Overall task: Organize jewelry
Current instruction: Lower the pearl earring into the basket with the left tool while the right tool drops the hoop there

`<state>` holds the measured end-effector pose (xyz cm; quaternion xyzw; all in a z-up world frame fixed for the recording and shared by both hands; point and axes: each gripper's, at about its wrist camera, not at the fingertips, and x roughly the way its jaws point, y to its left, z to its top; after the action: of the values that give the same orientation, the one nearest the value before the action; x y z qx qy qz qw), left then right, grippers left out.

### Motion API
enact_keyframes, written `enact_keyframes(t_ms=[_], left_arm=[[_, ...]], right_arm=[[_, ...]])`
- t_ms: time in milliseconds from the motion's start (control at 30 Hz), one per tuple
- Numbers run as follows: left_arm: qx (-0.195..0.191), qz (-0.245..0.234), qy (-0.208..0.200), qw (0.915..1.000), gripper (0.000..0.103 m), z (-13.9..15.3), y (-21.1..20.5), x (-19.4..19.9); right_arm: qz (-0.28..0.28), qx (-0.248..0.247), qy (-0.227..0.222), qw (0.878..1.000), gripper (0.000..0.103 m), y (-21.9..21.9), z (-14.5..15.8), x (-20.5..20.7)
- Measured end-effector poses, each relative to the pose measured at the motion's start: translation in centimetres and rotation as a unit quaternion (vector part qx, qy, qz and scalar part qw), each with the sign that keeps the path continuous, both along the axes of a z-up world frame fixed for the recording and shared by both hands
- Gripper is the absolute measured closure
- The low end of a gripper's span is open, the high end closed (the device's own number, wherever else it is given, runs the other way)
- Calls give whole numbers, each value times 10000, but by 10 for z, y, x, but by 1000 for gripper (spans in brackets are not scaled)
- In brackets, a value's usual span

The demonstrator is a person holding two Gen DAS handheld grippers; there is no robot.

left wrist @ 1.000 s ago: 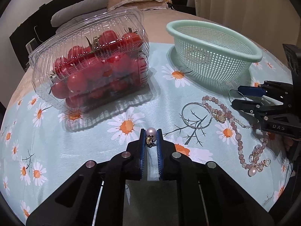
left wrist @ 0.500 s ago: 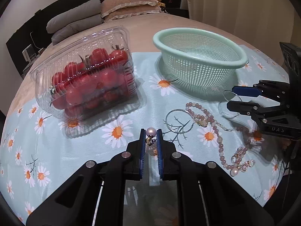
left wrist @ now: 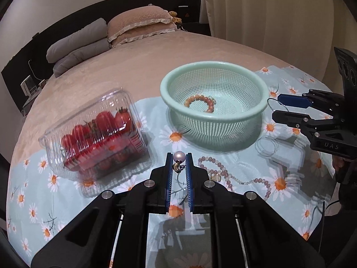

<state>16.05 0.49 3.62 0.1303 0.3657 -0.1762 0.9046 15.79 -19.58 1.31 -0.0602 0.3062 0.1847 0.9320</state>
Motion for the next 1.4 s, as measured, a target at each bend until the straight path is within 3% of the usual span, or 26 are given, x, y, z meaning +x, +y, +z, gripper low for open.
enact_keyframes(t_ms=[367,700,1200,1333,1400], left_arm=[[-88,-605,-181,9980,91,33,-44,44],[-8,-663,237,9975,91,7,-68,86],[143,-729,395,9965,91,-9,-78,85],[195,-648,343,9971,81,-8,-76,85],[217,-599,275,9976,69,-6,-76,84]], right_arm=[[-35,-239,-189,9995,62,-2,15,28],[-159,-134,-16,9998,62,-7,0,55],[-419,-43,17,9991,60,-11,-11,63],[-749,-136,-235,9968,29,-17,-9,59],[-821,-128,-258,9962,23,-20,-9,57]])
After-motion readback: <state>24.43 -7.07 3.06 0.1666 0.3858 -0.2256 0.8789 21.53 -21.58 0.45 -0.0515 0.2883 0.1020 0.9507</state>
